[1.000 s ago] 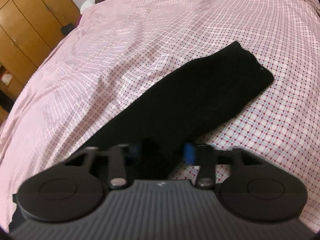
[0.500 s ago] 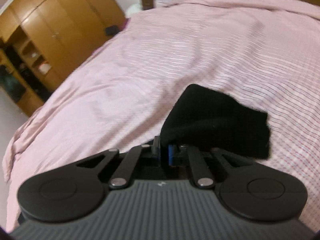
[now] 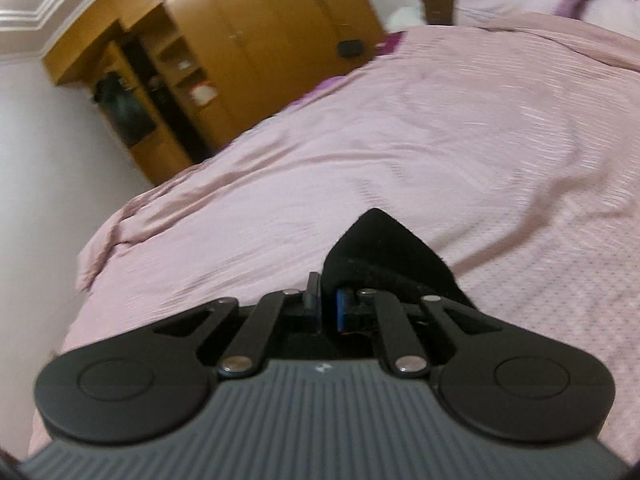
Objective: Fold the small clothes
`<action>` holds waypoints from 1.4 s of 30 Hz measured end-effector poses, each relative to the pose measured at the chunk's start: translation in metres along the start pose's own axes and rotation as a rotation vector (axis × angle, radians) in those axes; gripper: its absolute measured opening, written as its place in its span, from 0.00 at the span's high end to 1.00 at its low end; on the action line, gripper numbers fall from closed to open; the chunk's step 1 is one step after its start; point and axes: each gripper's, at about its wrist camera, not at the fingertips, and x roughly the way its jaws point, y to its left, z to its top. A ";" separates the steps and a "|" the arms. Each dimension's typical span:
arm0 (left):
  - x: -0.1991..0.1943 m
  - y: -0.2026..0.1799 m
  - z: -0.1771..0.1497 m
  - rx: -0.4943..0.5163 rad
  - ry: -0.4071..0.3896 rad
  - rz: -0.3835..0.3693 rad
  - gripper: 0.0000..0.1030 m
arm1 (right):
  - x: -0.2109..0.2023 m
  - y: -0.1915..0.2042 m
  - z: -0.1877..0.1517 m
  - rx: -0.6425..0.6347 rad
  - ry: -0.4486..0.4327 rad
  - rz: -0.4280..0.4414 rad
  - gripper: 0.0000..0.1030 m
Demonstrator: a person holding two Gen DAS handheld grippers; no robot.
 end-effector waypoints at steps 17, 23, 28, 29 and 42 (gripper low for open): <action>0.005 0.043 0.015 -0.050 -0.035 0.044 0.00 | 0.039 0.138 -0.056 -0.121 0.154 0.249 0.90; 0.015 0.056 0.011 -0.075 -0.022 0.051 0.00 | 0.062 0.159 -0.088 -0.154 0.256 0.270 0.90; 0.024 0.067 0.009 -0.098 -0.009 0.054 0.00 | 0.083 0.166 -0.117 -0.160 0.332 0.259 0.90; 0.026 0.069 0.008 -0.102 -0.009 0.054 0.00 | 0.087 0.167 -0.122 -0.162 0.346 0.255 0.90; 0.037 0.063 0.003 -0.012 -0.031 0.086 0.00 | 0.102 0.185 -0.169 -0.244 0.427 0.227 0.66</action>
